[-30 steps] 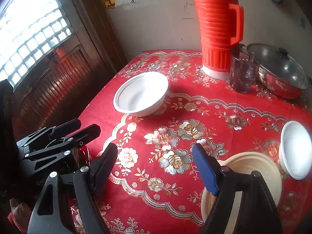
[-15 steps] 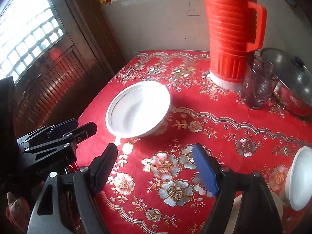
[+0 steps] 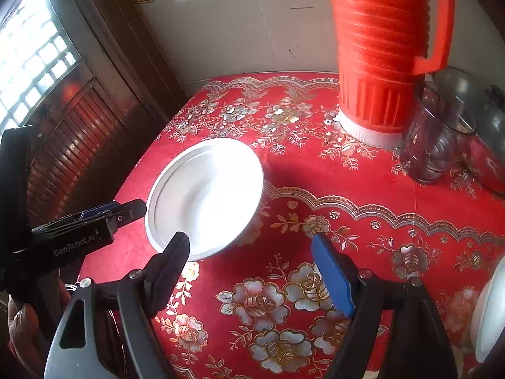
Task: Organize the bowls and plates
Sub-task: 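Grasp the rim of the large white bowl with both grippers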
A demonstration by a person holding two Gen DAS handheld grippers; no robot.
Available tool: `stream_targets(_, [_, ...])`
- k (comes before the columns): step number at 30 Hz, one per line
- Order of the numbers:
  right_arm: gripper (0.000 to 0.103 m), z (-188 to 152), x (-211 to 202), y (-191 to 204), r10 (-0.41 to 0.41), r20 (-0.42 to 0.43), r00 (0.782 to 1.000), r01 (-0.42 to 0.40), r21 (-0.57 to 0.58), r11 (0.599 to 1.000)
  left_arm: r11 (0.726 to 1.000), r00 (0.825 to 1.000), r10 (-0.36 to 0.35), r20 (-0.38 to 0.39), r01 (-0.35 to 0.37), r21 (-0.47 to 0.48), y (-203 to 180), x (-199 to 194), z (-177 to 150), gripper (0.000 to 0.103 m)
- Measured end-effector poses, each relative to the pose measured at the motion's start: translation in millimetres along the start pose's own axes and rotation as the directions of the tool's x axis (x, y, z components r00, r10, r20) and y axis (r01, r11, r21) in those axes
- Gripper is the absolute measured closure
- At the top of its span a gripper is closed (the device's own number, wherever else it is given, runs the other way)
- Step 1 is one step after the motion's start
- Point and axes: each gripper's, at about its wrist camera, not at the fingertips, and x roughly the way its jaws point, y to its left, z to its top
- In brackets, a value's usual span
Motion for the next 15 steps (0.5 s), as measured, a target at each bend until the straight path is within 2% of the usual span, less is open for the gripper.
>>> stream_targets(7, [0.023,9.1,25.2,1.1,0.015,-0.035,0.999,-0.015,0.008,1.000,1.000,0.999,-0.014,-0.045,0.013,-0.015,0.6,19.2,6.7,0.050])
stream_targets(12, [0.024,16.5,36.5,7.9,-0.004,-0.051,0.999,0.002,-0.025,1.000,0.999,0.998,-0.041,-0.055,0.039,-0.031,3.1,23.7,9.4,0.050])
stream_targets(14, [0.029,19.5,42.6,9.0,-0.008,-0.057,0.998,0.006,-0.028,1.000,0.999,0.997,-0.033,-0.063,0.032,-0.026,2.6,27.7,10.0,0.050])
stream_targets(15, [0.037,20.1,44.5,8.8,-0.009,-0.059,0.998,0.007,-0.030,1.000,1.000,0.997,-0.023,-0.068,0.022,-0.013,1.2,29.9,10.0,0.050])
